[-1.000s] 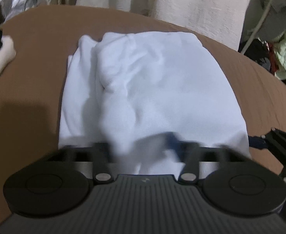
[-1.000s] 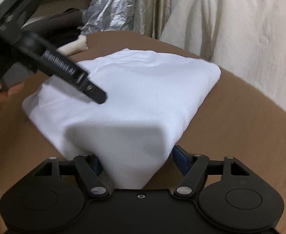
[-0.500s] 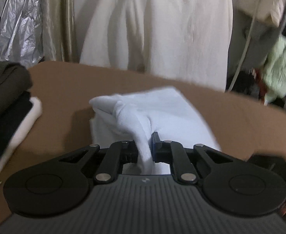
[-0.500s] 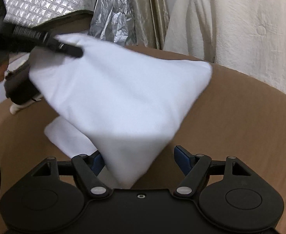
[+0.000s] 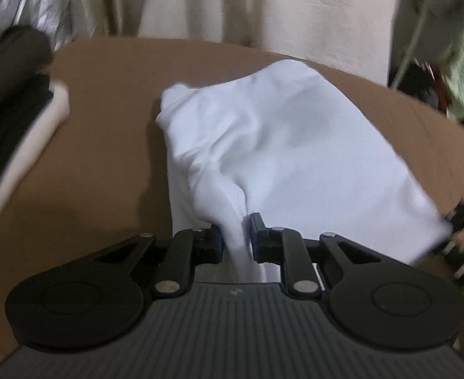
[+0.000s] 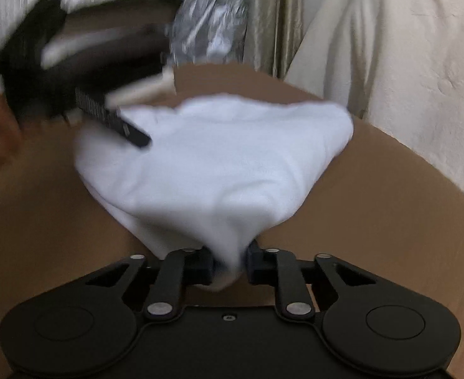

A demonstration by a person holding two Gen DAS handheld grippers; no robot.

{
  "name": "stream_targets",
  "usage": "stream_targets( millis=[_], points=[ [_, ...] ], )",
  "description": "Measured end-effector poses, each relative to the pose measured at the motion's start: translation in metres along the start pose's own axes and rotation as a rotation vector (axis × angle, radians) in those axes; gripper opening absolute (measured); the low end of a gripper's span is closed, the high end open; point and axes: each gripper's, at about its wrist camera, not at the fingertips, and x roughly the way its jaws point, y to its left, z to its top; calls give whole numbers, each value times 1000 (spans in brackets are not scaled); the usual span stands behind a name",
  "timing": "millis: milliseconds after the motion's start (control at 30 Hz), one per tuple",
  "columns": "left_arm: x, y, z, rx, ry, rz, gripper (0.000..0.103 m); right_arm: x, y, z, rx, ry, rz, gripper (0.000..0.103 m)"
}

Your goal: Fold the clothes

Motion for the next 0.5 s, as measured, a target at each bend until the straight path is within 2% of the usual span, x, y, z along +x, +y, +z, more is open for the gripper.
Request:
stream_targets(
  millis=[33,67,100,133,200,267,300,367,400,433,500],
  points=[
    [6,3,0,-38,40,3,16,-8,-5,2,29,-11,24,15],
    [11,8,-1,-80,81,5,18,-9,-9,3,36,19,30,14],
    [17,12,-2,-122,123,7,22,-5,-11,2,39,50,35,13],
    [28,21,-6,-190,186,23,32,-1,-14,1,42,81,40,13],
    [34,38,-15,-332,206,-6,33,9,-15,0,54,134,42,13],
    [28,48,-15,-343,219,-45,35,11,-11,-3,23,156,71,15],
    [25,53,-15,-347,225,-66,39,4,-15,-1,44,133,188,17],
    [17,55,-10,-318,246,-38,45,-11,-22,1,85,85,419,17],
    [12,56,-8,-303,256,-23,58,-12,-20,3,85,57,414,21],
    [8,57,-6,-288,267,-8,63,-14,-18,6,85,29,409,34],
    [-1,57,-3,-259,231,9,63,-18,-14,10,85,-26,398,44]
  ],
)
